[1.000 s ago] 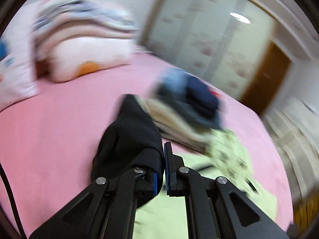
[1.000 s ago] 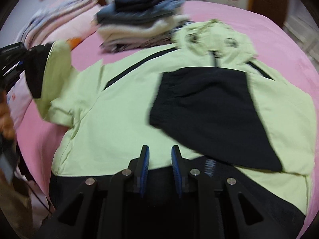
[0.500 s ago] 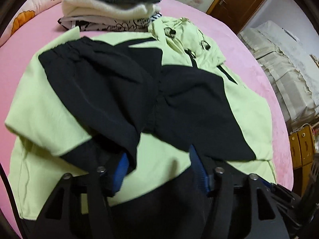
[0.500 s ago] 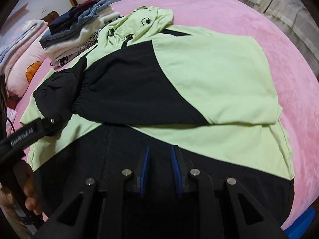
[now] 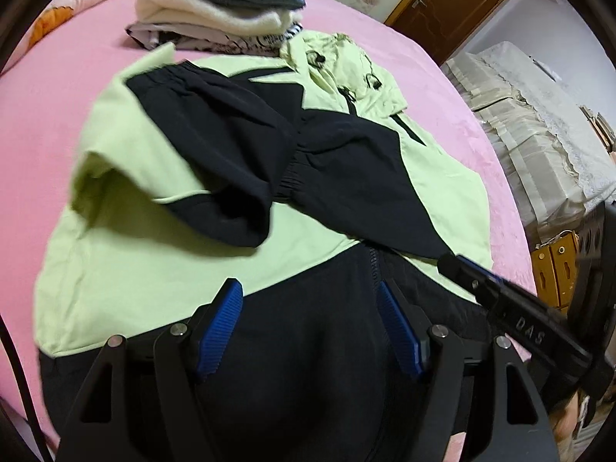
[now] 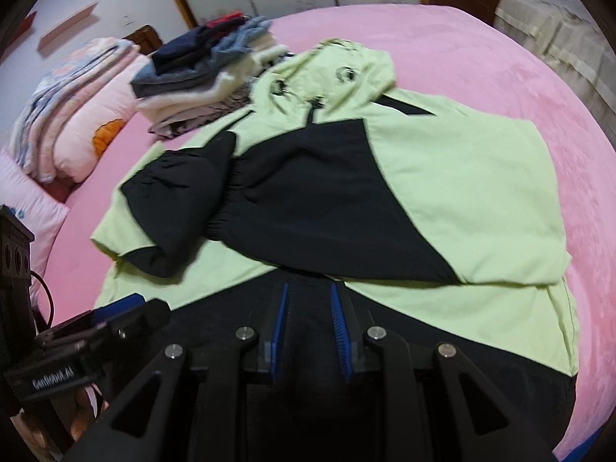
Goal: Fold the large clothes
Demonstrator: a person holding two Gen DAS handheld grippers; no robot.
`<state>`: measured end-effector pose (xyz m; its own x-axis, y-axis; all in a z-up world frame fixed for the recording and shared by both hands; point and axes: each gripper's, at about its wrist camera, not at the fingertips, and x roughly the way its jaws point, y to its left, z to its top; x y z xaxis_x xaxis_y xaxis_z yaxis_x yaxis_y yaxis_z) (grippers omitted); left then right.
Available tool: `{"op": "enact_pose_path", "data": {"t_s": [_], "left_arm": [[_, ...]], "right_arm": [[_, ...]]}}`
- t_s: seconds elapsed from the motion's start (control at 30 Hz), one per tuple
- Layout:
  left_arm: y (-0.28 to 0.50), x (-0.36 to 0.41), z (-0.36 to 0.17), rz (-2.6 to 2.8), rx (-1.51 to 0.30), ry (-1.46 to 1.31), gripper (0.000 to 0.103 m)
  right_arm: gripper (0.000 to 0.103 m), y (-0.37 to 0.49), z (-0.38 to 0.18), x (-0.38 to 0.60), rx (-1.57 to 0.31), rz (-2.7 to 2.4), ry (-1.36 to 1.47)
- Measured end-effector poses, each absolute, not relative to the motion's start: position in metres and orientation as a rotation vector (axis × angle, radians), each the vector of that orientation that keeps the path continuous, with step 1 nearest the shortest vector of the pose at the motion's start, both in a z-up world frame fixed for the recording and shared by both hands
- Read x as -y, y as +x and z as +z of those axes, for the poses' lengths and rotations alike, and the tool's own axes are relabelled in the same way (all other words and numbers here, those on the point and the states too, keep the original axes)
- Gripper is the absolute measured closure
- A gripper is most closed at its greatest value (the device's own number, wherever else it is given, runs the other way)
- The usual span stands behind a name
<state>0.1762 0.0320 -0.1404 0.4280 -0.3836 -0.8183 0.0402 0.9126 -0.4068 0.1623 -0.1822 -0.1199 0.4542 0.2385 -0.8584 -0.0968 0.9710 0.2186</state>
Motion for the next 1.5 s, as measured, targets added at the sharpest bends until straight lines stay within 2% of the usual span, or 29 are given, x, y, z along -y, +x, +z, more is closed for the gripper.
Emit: {"op": "enact_pose_path", "data": {"t_s": [0.37,0.7,0.83,1.0,1.23,1.5], "left_arm": [[0.162,-0.087,-0.125,-0.134,-1.011,-0.319,0.032],[0.159,-0.156,-0.159,-0.001,-1.03,-0.434,0.032],[0.16,-0.176,-0.17,0.03,-1.042,-0.485,0.032],[0.159,-0.186,-0.176,0.043,-1.039,-0.505,0.032],[0.16,-0.186,-0.185,0.044,-1.056,-0.514,0.032],[0.162,-0.185,-0.188,0.038,-1.063,-0.516,0.032]], "right_arm": [[0.08,0.168,-0.101,0.12,-1.049,0.345,0.061],[0.08,0.185,-0.092,0.054,-1.032,0.452,-0.077],[0.073,0.202,-0.096,0.017,-1.034,0.506,-0.137],[0.071,0.222,-0.094,-0.031,-0.982,0.571,-0.21],[0.071,0.267,-0.12,-0.077,-0.967,0.552,-0.298],[0.071,0.286,-0.17,-0.098,-1.161,0.573,-0.33]]}}
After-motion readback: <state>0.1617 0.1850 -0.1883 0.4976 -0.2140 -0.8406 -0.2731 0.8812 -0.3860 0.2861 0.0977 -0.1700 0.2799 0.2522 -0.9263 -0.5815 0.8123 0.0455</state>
